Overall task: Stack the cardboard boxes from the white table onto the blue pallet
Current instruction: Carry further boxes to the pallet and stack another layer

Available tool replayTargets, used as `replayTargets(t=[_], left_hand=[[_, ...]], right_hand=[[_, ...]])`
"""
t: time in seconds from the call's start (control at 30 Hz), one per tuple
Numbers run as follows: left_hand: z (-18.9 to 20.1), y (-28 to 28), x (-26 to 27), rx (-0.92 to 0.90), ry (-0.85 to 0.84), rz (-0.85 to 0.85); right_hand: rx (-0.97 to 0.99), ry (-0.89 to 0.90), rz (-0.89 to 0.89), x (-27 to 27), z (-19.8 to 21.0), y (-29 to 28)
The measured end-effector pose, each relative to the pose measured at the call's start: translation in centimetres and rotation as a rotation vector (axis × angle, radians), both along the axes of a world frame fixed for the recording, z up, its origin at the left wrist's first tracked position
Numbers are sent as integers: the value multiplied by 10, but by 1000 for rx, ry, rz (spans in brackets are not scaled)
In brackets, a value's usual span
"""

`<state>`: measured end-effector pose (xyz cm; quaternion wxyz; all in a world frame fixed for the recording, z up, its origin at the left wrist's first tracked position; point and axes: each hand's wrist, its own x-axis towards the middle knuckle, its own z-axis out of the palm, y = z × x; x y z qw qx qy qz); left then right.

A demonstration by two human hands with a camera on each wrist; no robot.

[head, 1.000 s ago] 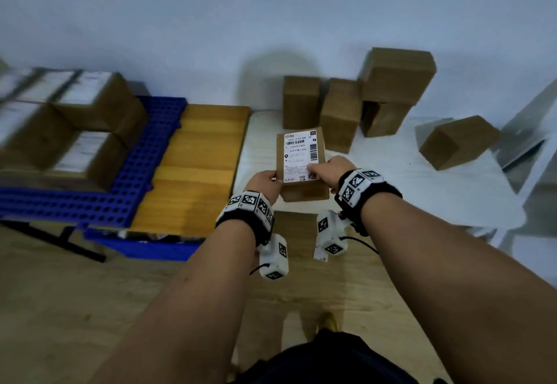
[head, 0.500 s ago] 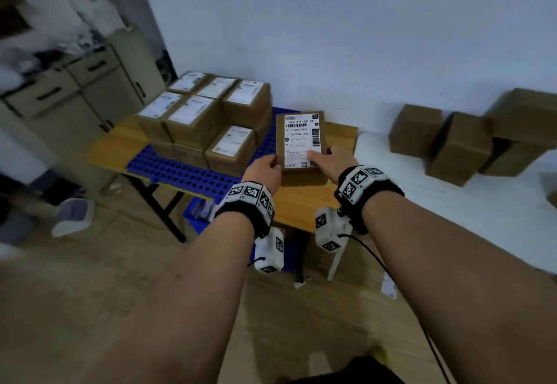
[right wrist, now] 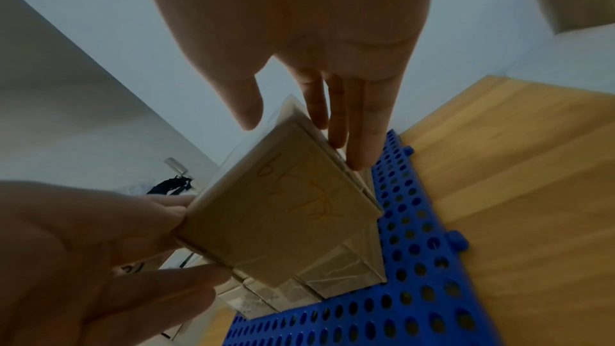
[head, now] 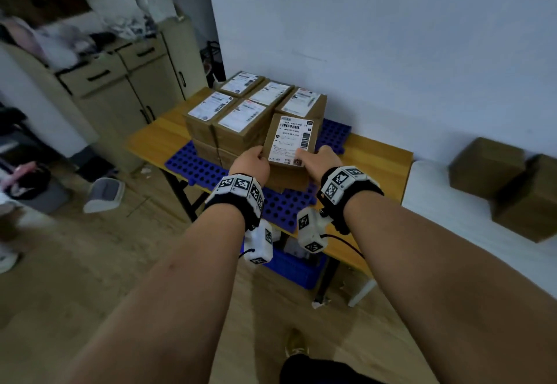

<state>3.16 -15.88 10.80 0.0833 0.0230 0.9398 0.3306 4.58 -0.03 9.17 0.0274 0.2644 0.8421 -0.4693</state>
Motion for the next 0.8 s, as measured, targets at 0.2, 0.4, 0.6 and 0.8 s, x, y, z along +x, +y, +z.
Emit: replayTargets(t=[0.2, 0.4, 0.6, 0.8], left_hand=[[-7, 2, -46, -97, -64, 8], [-18, 4, -72, -167, -51, -53], [-18, -10, -93, -243, 29, -168], [-13, -25, -131, -359, 143, -336]], right_hand=[[-12, -33, 14, -46, -18, -4], [7, -71, -17, -69, -30, -7], [40, -152, -123, -82, -38, -22], [19, -206, -293, -99, -36, -42]])
